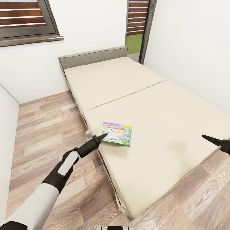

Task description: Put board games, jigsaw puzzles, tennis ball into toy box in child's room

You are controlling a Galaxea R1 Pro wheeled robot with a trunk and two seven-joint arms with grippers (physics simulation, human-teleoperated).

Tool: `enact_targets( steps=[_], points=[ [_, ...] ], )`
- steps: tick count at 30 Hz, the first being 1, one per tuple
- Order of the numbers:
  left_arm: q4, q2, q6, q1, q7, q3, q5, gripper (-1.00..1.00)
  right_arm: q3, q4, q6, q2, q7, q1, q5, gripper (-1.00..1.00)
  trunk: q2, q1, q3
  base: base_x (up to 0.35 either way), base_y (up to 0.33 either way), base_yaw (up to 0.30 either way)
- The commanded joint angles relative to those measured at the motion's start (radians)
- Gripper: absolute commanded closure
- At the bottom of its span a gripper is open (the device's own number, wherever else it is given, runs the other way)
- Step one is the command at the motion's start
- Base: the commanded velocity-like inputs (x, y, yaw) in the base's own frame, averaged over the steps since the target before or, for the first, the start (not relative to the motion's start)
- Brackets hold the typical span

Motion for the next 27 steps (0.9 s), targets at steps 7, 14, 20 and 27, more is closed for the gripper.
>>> enact_targets(
  steps=[7, 14, 20, 27],
  points=[
    [-0.290, -0.102, 0.028, 0.083, 0.342, -0.043, 0.009, 1.00, 0.006, 0.000, 0.004, 0.003, 0.102, 0.015, 0.005, -1.00, 0.000, 0.000, -0.001, 0.000, 0.000, 0.000],
    [-0.461, -0.145, 0.042, 0.129, 0.624, -0.130, 0.039, 1.00, 0.009, 0.000, 0.004, 0.005, 0.154, 0.021, 0.005, -1.00, 0.000, 0.000, -0.001, 0.000, 0.000, 0.000],
    [-0.499, -0.151, 0.044, 0.139, 0.690, -0.148, 0.063, 1.00, 0.009, 0.000, 0.004, 0.006, 0.161, 0.021, 0.008, -1.00, 0.000, 0.000, 0.002, 0.000, 0.000, 0.000],
    [-0.533, -0.135, 0.051, 0.139, 0.721, -0.154, 0.069, 1.00, 0.009, 0.000, 0.004, 0.006, 0.164, 0.022, 0.009, -1.00, 0.000, 0.000, 0.011, 0.000, 0.000, 0.000]
  ],
)
